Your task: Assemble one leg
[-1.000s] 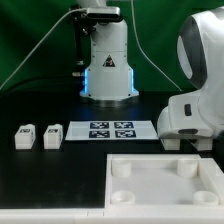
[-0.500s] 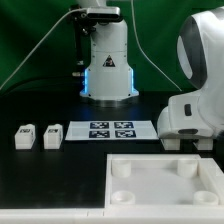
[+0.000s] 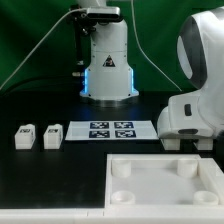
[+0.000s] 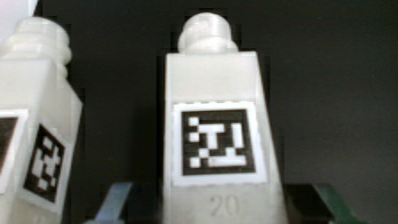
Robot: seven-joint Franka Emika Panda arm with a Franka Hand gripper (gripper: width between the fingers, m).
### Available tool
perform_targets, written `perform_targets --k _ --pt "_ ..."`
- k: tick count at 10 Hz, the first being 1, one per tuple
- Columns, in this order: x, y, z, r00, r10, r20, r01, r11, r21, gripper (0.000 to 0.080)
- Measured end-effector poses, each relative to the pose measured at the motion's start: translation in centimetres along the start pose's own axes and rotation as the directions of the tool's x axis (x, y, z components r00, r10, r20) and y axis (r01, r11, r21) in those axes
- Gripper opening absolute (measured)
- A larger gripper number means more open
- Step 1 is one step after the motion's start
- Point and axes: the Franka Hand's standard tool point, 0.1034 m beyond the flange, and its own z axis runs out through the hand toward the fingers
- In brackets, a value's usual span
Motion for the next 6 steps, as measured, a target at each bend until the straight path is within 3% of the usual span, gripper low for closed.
perform_targets --k 1,2,4,5,6 --pt "0.1 0.5 -1.9 0.998 -0.054 -0.029 0.054 0.999 -0.004 0.0296" --pt "-0.7 1.8 -5.2 0.994 -0.099 -0.051 0.099 0.995 0.004 0.0296" --pt "-1.0 3.1 -10.5 0.956 -0.09 -0.277 0.1 0.995 0.02 0.0296" --pt "-2.7 3.8 -12.4 0.925 -0.081 -0.371 0.093 0.996 0.014 0.0296" --pt "-3.1 3.9 -13.9 0.874 -0.075 -0.48 0.093 0.996 0.012 0.0296"
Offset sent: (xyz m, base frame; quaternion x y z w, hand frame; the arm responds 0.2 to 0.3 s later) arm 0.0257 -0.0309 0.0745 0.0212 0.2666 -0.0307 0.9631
